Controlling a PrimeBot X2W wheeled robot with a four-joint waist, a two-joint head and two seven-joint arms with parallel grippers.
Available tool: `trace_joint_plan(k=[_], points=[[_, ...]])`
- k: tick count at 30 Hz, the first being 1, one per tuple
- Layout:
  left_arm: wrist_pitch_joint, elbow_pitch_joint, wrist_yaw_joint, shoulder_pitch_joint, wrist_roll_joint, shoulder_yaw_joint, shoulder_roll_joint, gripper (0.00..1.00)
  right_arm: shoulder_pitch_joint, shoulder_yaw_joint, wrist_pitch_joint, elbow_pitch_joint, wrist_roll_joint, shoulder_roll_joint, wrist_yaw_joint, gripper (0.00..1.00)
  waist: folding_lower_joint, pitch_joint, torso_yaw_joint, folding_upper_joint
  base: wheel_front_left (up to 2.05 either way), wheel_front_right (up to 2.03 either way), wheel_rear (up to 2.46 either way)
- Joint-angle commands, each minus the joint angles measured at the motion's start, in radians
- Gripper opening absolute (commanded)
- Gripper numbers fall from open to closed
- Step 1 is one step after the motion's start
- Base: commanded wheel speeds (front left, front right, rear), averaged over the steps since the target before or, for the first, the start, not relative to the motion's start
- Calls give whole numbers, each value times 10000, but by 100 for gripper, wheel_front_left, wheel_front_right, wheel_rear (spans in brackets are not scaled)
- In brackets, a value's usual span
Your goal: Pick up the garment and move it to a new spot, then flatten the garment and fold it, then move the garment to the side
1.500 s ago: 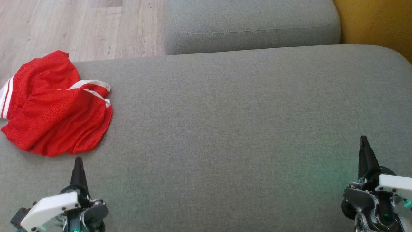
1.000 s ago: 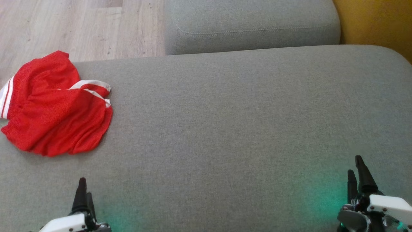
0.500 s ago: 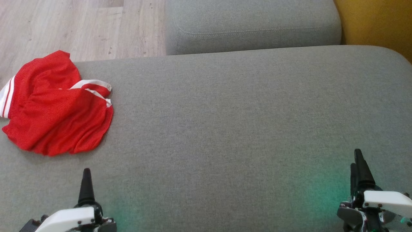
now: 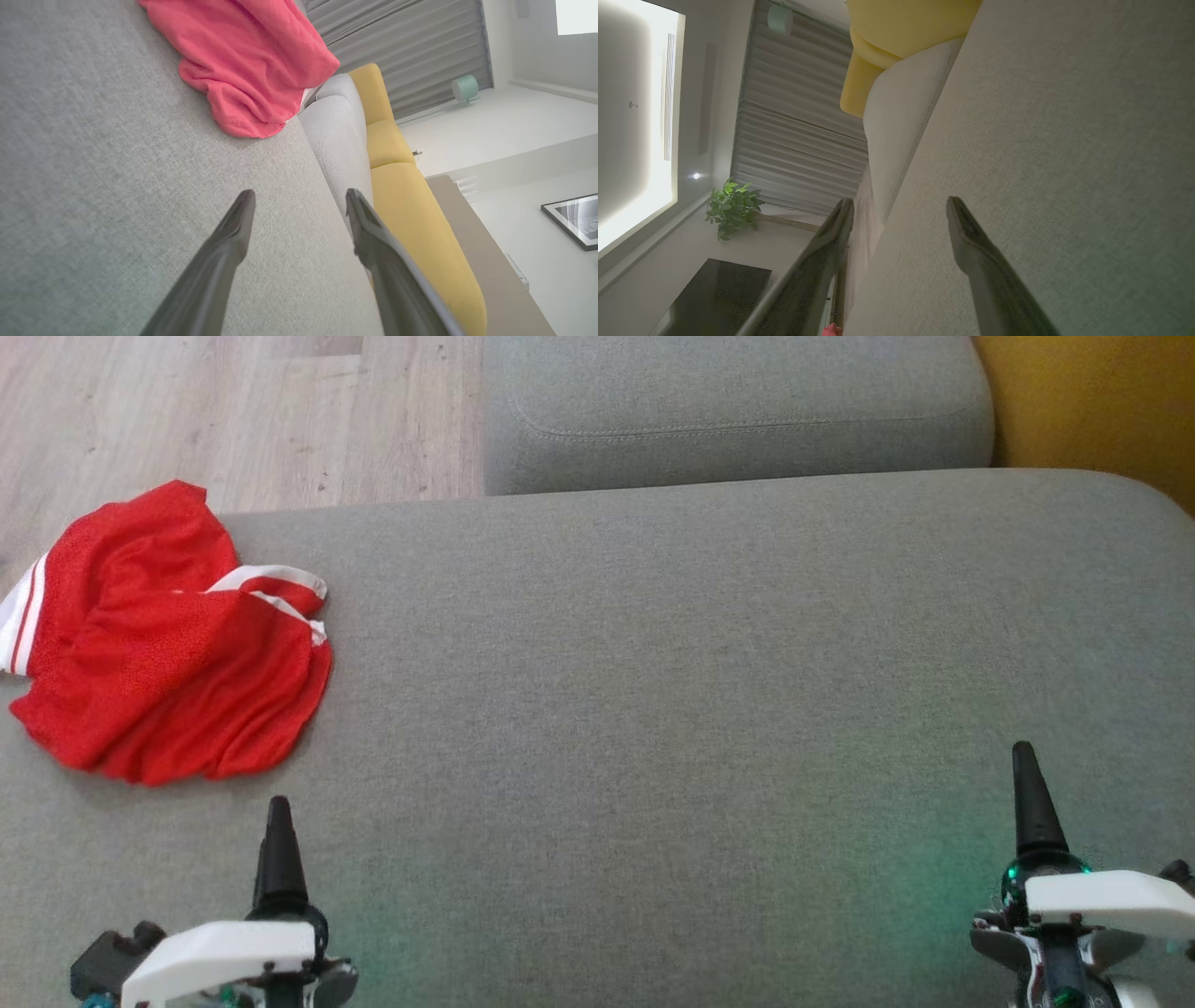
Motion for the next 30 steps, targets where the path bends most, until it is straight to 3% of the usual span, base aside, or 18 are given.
trace_joint_plan(k=[1, 30], points=[[-114, -425, 48, -303, 302, 16, 47, 100, -226, 118, -117, -437, -290, -58, -2, 100, 0, 0, 3, 0, 0, 0, 0], [-992, -589, 287, 70, 4319, -709, 60, 100, -111, 1049, -999, -460, -4168, -83, -4, 100, 0, -10, 92, 0, 0, 0, 0]])
